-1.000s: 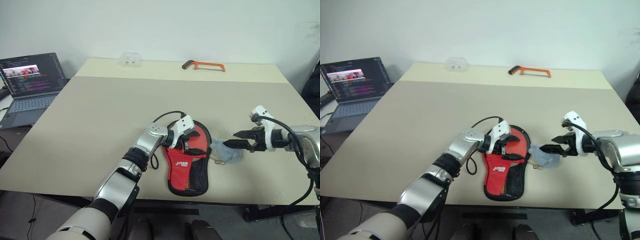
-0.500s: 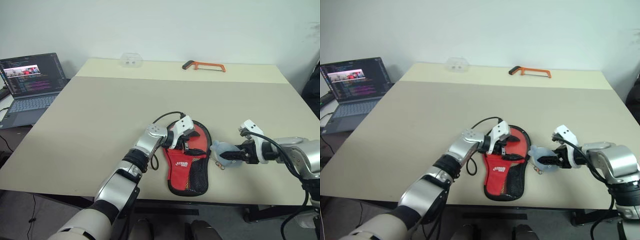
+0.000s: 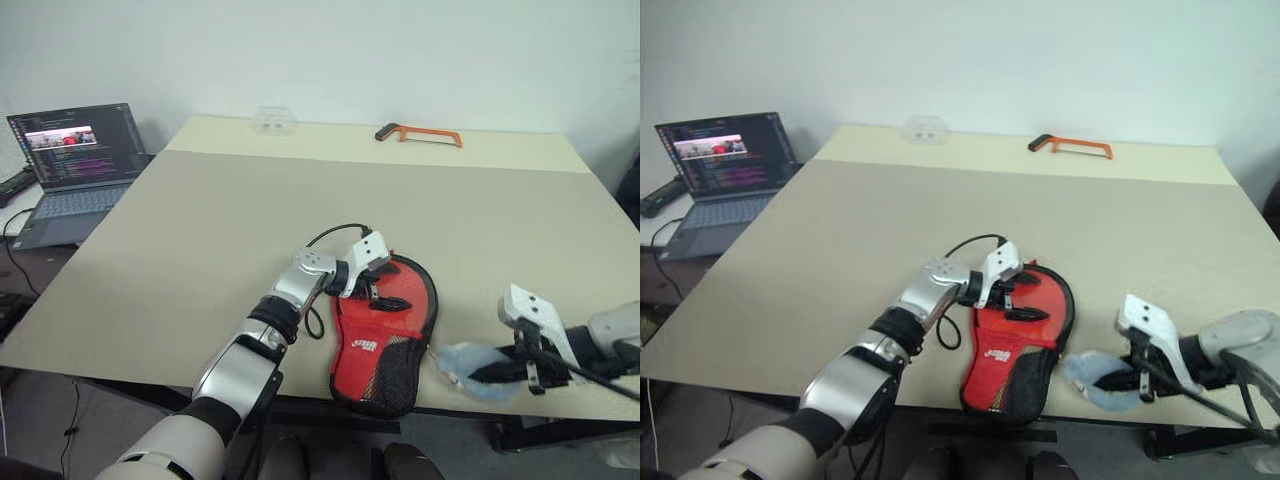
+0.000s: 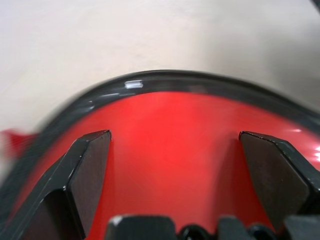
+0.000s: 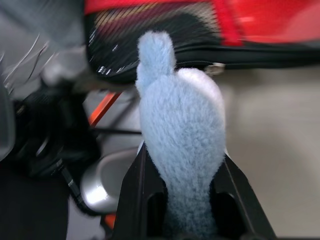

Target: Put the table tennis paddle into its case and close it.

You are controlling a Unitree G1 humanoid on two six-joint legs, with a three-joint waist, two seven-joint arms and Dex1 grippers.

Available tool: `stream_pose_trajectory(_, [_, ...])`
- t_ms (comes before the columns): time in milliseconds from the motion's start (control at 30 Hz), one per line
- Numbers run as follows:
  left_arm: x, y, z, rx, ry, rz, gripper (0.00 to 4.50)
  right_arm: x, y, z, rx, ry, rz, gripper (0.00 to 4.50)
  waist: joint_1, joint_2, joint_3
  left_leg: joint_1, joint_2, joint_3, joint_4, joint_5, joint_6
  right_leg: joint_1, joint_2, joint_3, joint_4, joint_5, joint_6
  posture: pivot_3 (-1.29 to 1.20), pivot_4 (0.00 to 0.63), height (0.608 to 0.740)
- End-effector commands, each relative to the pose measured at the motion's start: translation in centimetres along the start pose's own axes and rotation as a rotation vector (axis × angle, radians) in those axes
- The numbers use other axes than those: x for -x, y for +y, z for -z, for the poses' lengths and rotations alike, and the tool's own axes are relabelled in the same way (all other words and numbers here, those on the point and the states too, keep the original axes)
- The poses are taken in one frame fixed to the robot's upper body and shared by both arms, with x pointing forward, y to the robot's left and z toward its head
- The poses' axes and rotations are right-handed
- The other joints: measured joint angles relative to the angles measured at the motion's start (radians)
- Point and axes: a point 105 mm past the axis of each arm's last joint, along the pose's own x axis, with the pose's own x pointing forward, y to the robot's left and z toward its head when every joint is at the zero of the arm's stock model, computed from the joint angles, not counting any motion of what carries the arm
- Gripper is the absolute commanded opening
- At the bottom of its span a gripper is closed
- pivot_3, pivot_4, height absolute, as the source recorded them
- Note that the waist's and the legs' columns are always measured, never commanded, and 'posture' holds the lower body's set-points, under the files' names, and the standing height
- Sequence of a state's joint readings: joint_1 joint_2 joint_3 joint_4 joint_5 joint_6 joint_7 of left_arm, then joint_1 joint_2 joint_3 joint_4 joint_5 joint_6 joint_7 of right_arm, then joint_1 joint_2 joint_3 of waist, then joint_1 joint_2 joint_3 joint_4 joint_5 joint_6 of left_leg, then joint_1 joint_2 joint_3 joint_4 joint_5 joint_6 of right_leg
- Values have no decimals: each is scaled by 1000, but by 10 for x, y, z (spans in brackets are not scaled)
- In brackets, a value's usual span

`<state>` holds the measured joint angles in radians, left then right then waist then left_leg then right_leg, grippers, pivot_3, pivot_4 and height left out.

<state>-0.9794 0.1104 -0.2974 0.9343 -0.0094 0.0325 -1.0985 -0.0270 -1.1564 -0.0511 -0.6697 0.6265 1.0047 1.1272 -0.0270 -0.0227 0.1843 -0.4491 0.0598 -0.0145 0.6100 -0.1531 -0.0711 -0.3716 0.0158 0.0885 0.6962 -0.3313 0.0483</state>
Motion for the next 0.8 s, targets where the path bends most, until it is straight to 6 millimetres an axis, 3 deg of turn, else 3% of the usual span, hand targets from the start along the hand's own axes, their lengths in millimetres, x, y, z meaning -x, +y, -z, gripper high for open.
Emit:
stream_pose_trajectory(33, [-3, -1, 15, 28, 64, -9, 4500, -17, 21, 3, 55, 18, -105, 384, 0, 0, 0, 0, 0, 0, 0, 0, 0, 0, 0, 0, 0, 0, 0, 0, 150, 740])
stream_pose_trajectory(200, [-3, -2, 16, 18, 74, 0, 4500, -23, -2, 0, 61, -2, -2, 356, -5, -1, -1, 2, 0, 0, 1, 0, 0, 2, 0, 0, 1, 0, 1, 0, 150, 740])
stream_pose_trajectory(333, [0, 2, 18, 18, 86, -23, 4500, -17, -3, -1, 64, -7, -21, 356, -5, -1, -1, 3, 0, 0, 1, 0, 0, 3, 0, 0, 1, 0, 1, 0, 150, 740])
stream_pose_trajectory(533, [2, 4, 19, 20, 83, -33, 4500, -15, 42, 1, 128, 11, -253, 348, -4, -1, -2, 3, 0, 0, 1, 0, 0, 3, 0, 0, 1, 0, 1, 0, 150, 740])
stream_pose_trajectory(800, [1, 4, 20, 20, 93, -36, 4500, -28, 71, 4, 182, 13, -373, 348, -5, -2, -2, 4, 0, 0, 1, 0, 0, 4, 0, 0, 1, 0, 1, 0, 150, 740])
